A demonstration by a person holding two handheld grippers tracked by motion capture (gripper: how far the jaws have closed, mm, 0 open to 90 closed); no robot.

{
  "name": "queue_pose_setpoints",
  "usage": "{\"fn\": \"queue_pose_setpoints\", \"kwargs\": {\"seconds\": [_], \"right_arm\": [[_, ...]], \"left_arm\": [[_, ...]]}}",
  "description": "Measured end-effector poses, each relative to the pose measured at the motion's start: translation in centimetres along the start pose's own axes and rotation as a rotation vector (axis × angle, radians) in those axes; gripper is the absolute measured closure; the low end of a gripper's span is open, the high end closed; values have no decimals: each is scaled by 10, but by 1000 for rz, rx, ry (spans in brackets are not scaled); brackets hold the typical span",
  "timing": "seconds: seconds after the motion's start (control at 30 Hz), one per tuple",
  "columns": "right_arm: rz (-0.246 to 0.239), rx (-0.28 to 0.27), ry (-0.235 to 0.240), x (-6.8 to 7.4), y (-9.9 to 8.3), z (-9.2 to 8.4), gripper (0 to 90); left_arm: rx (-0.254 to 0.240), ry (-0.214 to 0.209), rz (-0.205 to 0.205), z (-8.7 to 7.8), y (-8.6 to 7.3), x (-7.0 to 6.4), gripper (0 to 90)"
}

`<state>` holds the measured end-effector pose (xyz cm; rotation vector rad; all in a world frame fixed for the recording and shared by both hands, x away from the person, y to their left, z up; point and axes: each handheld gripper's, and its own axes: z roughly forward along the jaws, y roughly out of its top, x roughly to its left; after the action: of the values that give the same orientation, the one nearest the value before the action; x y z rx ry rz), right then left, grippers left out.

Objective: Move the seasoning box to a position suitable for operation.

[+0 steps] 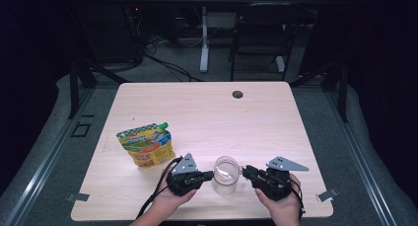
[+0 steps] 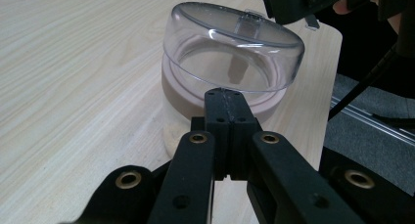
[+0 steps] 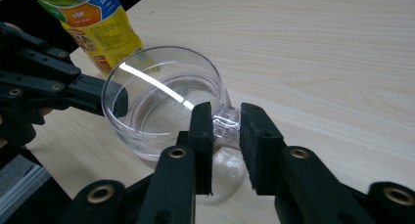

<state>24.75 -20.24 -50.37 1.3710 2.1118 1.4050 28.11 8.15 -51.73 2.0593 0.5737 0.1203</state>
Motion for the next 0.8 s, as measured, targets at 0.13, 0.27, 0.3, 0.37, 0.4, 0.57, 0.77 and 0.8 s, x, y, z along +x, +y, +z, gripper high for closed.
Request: {"fn": "queue_pose_setpoints", "kwargs": {"seconds": [0.13,0.27,0.3,0.37,0.4,0.57,0.77,0.8], "right_arm": [[-13,4,-1,1,-3,-2,696],[-70,-3,-14,4,-6,-5,613],[-84,-6,-21,5,-6,-6,592],[-102,-1,-23,7,-6,-6,554],[-115,7,-21,8,-7,-6,528],[-175,24,-25,14,-10,-4,483],[-218,42,-30,20,-10,-3,460],[-219,41,-28,20,-11,-3,452]], "left_arm": [[0,6,7,0,4,-1,900],[-10,-4,9,1,7,-1,900],[-11,-4,7,1,8,-2,900],[-8,-4,14,0,9,-1,900],[-12,-6,13,1,9,-1,900],[-13,-8,9,0,11,-1,900],[-12,-6,13,-1,14,-2,900],[-13,-6,15,-1,14,-2,900]]}}
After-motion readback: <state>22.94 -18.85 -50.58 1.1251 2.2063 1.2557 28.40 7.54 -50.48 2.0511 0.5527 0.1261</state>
